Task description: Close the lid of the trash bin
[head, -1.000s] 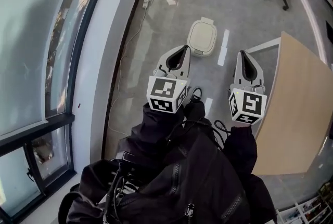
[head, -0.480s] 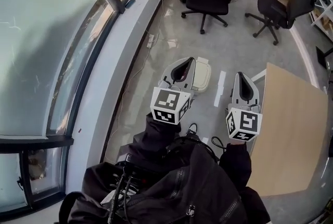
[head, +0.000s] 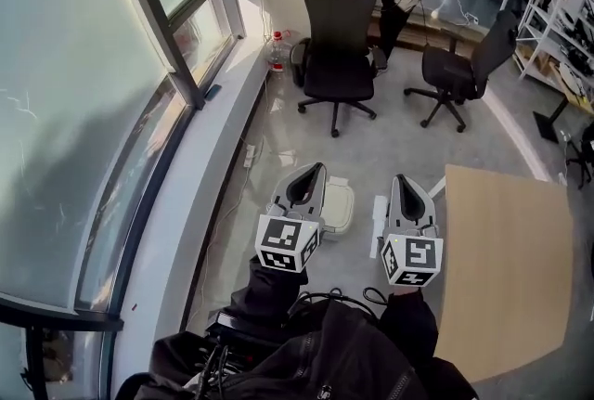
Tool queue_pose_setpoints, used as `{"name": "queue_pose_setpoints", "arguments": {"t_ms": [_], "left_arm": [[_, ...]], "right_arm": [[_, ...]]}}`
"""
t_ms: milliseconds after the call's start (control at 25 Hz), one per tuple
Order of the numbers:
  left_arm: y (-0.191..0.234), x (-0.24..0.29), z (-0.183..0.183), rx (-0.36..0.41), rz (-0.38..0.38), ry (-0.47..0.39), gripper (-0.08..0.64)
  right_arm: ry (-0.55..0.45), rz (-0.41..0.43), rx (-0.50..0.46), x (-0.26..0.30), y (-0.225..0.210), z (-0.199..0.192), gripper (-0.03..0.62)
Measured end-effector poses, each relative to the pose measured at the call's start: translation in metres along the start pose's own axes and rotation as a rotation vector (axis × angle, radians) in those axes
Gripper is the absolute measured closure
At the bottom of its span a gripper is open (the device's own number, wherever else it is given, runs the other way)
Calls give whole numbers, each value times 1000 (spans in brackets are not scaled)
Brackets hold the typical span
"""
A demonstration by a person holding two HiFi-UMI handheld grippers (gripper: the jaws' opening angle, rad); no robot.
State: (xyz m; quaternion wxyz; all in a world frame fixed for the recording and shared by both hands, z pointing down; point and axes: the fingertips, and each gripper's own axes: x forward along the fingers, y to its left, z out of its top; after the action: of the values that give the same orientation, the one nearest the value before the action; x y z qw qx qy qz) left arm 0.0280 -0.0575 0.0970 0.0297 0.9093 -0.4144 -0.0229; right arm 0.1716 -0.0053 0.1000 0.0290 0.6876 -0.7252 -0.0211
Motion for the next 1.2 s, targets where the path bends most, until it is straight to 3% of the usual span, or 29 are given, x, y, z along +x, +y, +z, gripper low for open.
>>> {"name": "queue_pose_setpoints", "arguments": {"t_ms": [440, 1200], "left_arm": [[-1, 15, 19, 24, -19, -36, 558], [-15, 43, 16, 34, -46, -29, 558]], "right_arm": [[-91, -2, -47, 4, -2, 32, 588], [-106, 35, -69, 18, -12, 36, 588]]}}
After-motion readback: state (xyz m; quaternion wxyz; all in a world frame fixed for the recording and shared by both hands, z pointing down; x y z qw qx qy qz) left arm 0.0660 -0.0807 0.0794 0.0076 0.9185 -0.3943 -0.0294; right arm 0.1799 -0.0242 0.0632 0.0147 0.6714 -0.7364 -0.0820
